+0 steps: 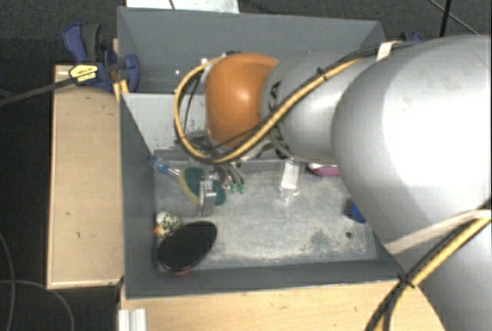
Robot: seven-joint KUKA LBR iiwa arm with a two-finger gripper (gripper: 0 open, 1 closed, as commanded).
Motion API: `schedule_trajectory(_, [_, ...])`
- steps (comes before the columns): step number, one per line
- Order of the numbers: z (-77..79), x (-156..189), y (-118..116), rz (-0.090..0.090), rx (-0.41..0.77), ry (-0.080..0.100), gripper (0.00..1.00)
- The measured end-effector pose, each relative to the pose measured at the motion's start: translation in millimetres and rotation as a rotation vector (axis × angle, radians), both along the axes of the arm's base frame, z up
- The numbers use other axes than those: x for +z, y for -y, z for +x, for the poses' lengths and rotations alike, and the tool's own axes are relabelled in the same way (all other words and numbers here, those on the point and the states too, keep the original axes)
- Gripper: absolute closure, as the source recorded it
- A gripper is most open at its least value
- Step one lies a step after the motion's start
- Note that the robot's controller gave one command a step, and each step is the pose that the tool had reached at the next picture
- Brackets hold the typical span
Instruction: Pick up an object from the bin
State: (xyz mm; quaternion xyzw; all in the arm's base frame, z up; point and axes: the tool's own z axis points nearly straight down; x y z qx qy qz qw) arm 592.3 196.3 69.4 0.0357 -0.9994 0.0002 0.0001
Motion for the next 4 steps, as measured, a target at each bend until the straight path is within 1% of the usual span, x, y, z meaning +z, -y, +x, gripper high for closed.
schedule_trajectory(1, [-5.4,0.9,13.6,0.000,-0.385,-0.001,0.00])
schedule_trajectory(2, [-5.4,0.8,13.8,-0.001,-0.385,-0.001,1.00])
schedule_trajectory(3, [-3.7,48.4,13.8,0.004,-0.384,0.006,1.00])
schedule_trajectory(4, [-1.7,98.5,13.7,0.004,-0.380,0.007,1.00])
